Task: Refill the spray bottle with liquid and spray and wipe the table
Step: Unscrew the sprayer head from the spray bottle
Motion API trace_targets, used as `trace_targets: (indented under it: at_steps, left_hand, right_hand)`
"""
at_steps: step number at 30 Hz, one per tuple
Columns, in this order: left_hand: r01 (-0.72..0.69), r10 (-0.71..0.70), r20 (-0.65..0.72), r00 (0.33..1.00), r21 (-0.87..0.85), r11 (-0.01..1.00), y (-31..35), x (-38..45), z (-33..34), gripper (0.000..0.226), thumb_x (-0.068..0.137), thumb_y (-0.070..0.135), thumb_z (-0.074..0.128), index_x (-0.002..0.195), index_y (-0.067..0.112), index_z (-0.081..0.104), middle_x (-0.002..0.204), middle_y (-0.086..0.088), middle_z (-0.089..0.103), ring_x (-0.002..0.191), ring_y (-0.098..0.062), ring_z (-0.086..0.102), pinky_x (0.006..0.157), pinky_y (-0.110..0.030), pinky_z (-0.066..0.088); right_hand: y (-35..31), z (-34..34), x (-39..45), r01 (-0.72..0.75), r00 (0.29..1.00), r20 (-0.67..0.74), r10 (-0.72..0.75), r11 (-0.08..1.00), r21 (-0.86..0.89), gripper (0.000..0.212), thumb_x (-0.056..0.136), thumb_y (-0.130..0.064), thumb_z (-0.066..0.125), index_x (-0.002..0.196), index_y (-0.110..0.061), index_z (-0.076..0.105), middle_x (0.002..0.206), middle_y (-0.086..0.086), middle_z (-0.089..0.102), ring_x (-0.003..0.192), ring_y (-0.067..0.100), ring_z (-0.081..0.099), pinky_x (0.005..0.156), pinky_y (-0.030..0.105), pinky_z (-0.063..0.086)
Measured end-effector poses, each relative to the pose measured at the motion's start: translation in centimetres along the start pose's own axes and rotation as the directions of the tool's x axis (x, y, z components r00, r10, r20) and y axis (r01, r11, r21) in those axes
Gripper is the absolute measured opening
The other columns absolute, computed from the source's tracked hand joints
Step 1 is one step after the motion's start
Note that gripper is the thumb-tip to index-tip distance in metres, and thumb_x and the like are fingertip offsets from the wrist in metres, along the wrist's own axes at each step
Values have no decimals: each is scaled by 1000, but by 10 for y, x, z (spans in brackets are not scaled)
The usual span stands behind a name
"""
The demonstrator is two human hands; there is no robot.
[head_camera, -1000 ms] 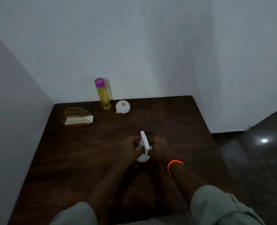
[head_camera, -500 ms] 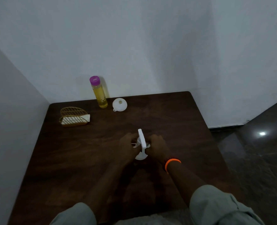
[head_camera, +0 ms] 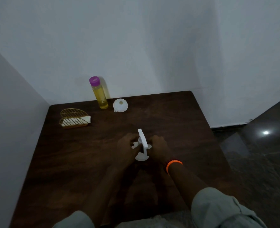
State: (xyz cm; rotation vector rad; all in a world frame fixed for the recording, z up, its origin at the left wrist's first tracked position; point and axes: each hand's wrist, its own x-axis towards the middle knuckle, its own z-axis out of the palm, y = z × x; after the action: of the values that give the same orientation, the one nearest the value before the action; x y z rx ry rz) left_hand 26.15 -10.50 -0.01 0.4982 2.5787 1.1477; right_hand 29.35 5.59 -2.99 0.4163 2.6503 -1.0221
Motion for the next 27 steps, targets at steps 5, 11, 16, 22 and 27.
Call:
trace_targets:
  at_steps: [5, 11, 16, 22, 27]
  left_hand:
    - [-46, 46, -123, 991, -2, 999, 11, 7, -11, 14, 88, 24, 69, 100, 19, 73, 91, 17, 62, 88, -5, 64, 72, -10, 42]
    - [-273, 274, -73, 959, 26, 962, 33, 8, -43, 19, 87, 10, 69, 104, 7, 75, 104, -5, 70, 95, -13, 66, 85, -33, 55]
    - [-453, 456, 5, 890, 115, 884, 54, -3, -61, 21, 82, 3, 68, 101, 5, 75, 102, -7, 69, 91, -12, 65, 82, -9, 47]
    - [-400, 405, -73, 912, 73, 914, 83, -16, -93, 24, 84, 17, 72, 106, 6, 71, 113, -8, 67, 101, -17, 61, 86, -23, 45]
    - [-453, 469, -170, 867, 124, 883, 90, -14, -109, 31, 83, 16, 73, 113, 7, 70, 110, -2, 69, 102, -5, 58, 89, -9, 42]
  right_hand:
    - [9, 11, 9, -26, 998, -51, 25, 999, -30, 48, 66, -52, 80, 94, -15, 69, 96, 3, 67, 91, 23, 64, 75, 35, 55]
    - [10, 11, 7, 20, 999, -43, -21, 999, -29, 47, 68, -57, 76, 91, -17, 70, 89, 1, 69, 85, 20, 66, 72, 33, 55]
    - [11, 12, 6, 46, 996, -74, -47, 999, -19, 43, 74, -44, 78, 102, -12, 69, 106, 7, 70, 99, 25, 65, 86, 42, 54]
    - [15, 19, 5, 18, 996, -93, -16, 1000, 16, 67, 60, -69, 71, 108, -23, 68, 107, -3, 68, 100, 19, 63, 86, 40, 54]
    - [17, 18, 8, 23, 997, -67, -25, 1000, -20, 52, 65, -65, 72, 91, -20, 69, 88, -7, 63, 88, 18, 64, 71, 30, 46]
